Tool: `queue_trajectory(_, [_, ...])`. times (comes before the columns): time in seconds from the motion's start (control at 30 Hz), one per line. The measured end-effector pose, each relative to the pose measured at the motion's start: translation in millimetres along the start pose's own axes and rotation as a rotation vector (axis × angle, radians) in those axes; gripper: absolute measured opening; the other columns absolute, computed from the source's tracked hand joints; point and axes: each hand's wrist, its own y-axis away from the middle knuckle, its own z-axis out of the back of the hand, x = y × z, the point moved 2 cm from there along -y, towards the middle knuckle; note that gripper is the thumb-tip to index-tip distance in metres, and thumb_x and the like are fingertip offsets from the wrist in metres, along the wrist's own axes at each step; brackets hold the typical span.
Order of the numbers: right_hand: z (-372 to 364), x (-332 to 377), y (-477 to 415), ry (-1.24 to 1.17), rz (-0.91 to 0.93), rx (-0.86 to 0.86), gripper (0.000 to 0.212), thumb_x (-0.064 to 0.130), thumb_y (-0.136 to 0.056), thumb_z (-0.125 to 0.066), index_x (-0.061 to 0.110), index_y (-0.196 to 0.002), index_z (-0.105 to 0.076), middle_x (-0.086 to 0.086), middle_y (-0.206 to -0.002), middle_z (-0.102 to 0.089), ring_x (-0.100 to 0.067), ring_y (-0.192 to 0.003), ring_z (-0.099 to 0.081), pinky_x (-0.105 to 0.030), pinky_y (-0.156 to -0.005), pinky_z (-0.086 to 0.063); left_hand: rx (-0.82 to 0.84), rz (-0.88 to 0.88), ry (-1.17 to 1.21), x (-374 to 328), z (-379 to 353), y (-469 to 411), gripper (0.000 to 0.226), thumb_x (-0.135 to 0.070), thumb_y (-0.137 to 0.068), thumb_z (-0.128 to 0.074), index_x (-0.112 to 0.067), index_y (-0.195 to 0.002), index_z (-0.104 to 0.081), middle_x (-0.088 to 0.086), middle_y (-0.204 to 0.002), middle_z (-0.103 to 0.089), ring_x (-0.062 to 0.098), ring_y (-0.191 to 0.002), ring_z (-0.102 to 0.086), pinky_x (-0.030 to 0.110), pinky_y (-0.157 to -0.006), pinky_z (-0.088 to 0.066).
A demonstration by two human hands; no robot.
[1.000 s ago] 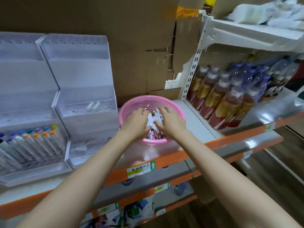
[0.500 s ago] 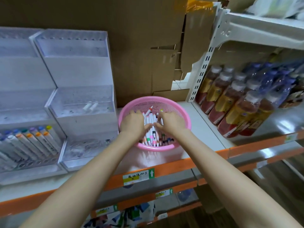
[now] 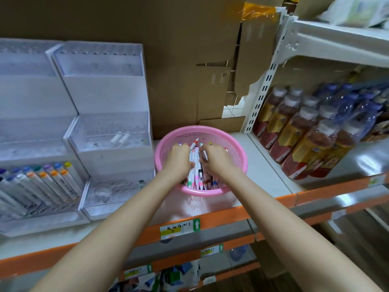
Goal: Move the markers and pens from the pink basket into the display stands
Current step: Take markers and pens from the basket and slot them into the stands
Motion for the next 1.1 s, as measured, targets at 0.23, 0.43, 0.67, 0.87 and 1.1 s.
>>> queue_trajectory(0.23, [-1.1,3.7,-2.8,-0.031,0.004,0.021,0.016,0.004,-0.086,-0.054,0.005,-0.099,-0.063,-0.016,-0.096,-0.063,-0.034,-0.093,-0.057,-0.033,-0.065,-0.036,-0.033,0.009,-0.005,3.4,-4.3,-0.8,0.043,-0.017,-0.085,-0.068,-0.004,-0.120,-0.048,0.017,-0.107,-0.064,0.034,-0.097,-0.061,0.039,-0.074,-0.047])
queue_trajectory(0.43, [5.7,3.0,1.9,-0.186,0.021,-0.090,0.038,0.003,-0.084,-0.058,0.007,-0.122,-0.055,-0.015,-0.103,-0.068,-0.036,-0.095,-0.061,-0.041,-0.075,-0.050,-0.098,-0.067,0.093,1.6,-0.7,-2.6,0.033,-0.010,-0.090,-0.058,-0.008,-0.121,-0.047,0.013,-0.107,-0.063,0.030,-0.094,-0.061,0.044,-0.078,-0.050])
queue_trajectory(0.67, [27.6,14.9,13.7,-0.309,0.078,-0.172,0.078,0.003,-0.078,-0.059,0.027,-0.146,-0.029,-0.006,-0.098,-0.059,-0.020,-0.074,-0.053,-0.041,-0.062,-0.049,-0.280,-0.278,0.353,-5.9,27.2,8.0,0.045,0.000,-0.086,-0.057,-0.015,-0.129,-0.053,0.003,-0.117,-0.063,0.018,-0.100,-0.059,0.015,-0.081,-0.038])
queue_trajectory(0.87, [45.2,38.6,28.9,-0.400,0.153,-0.319,0.071,0.002,-0.078,-0.062,0.032,-0.135,-0.032,0.000,-0.096,-0.063,-0.018,-0.073,-0.059,-0.045,-0.061,-0.052,-0.425,-0.347,0.442,-5.4,56.0,31.0,0.038,-0.001,-0.084,-0.060,-0.018,-0.117,-0.050,-0.003,-0.098,-0.057,0.013,-0.084,-0.059,0.033,-0.076,-0.051])
queue_trajectory(1.1, [49.8,88.7,45.9,-0.453,0.191,-0.368,0.068,0.001,-0.080,-0.057,0.040,-0.129,-0.030,0.004,-0.091,-0.056,-0.017,-0.070,-0.060,-0.045,-0.060,-0.052,-0.527,-0.396,0.410,22.5,90.2,71.9,0.034,-0.002,-0.085,-0.062,-0.012,-0.116,-0.050,-0.002,-0.092,-0.055,0.015,-0.075,-0.055,0.028,-0.068,-0.049])
